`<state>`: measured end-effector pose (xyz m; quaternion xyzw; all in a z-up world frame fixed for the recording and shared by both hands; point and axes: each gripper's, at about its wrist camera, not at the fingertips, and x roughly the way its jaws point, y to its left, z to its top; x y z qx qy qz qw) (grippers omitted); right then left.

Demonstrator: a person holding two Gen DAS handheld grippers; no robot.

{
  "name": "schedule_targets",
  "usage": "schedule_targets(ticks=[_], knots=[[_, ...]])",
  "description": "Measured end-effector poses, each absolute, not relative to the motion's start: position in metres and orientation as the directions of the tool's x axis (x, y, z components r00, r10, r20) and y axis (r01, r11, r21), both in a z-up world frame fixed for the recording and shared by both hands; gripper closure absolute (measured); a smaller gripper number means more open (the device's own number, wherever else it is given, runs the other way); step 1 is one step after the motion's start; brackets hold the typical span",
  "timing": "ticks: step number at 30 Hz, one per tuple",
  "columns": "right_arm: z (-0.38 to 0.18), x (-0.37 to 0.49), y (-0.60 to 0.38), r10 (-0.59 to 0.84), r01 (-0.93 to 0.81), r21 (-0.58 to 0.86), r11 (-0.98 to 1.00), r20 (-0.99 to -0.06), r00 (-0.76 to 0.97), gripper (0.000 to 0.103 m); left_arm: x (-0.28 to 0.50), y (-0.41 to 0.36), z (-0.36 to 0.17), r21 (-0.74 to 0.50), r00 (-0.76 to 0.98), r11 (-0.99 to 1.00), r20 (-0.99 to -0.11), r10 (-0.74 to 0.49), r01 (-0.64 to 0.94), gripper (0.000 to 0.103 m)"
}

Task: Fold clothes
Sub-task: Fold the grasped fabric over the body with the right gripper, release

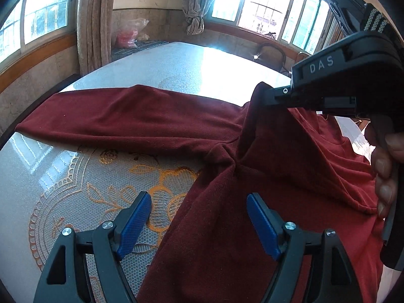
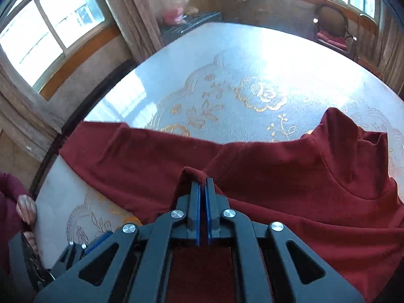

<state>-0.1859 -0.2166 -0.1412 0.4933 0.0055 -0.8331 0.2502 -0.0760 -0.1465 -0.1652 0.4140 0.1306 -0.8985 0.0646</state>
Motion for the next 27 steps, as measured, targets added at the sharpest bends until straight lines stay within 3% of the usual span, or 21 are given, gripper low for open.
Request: schedule_targets(ticks=[2, 5, 9, 11, 13, 14, 23, 27], knots=[[-0.146, -0.189, -0.223, -0.421, 0.425, 0.249, -0.870, -0.823, -0.382, 0.094, -0.076, -0.147, -0.165, -0.183, -0.649, -0.957, -0.760, -0.007, 0.224, 0.023], [-0.160, -0.187, -0.236, -0.402, 0.483, 0.208, -0.850, -0.851, -0.339, 0.068, -0.076, -0.147, -0.165, -0.186, -0.650, -0.957, -0.760, -0.005, 0.224, 0.023], [-0.132, -0.169, -0.196, -0.414, 0.421, 0.203, -0.884, -0.755, -0.508, 0.068, -0.074, -0.150, -0.165, -0.221, -0.662, -0.950, -0.749, 0.019, 0.222, 0.023], [-0.136, -0.161, -0.197, -0.428, 0.476, 0.187, -0.859, -0.773, -0.469, 0.068, -0.073, -0.151, -0.165, -0.225, -0.664, -0.949, -0.748, 0.021, 0.223, 0.023], [-0.144, -0.153, -0.203, -0.428, 0.546, 0.162, -0.822, -0.808, -0.405, 0.085, -0.073, -0.149, -0.165, -0.215, -0.661, -0.950, -0.750, 0.013, 0.225, 0.023], [-0.150, -0.151, -0.206, -0.416, 0.566, 0.149, -0.811, -0.826, -0.380, 0.089, -0.072, -0.150, -0.165, -0.204, -0.657, -0.948, -0.754, -0.008, 0.245, 0.023], [-0.171, -0.127, -0.213, -0.496, 0.667, 0.254, -0.701, -0.845, -0.200, 0.089, -0.052, -0.169, -0.165, -0.152, -0.625, -0.917, -0.771, -0.123, 0.368, 0.024], [-0.147, -0.123, -0.160, -0.581, 0.557, 0.354, -0.751, -0.755, -0.304, 0.087, -0.053, -0.156, -0.148, -0.132, -0.677, -0.932, -0.722, -0.142, 0.337, 0.025]])
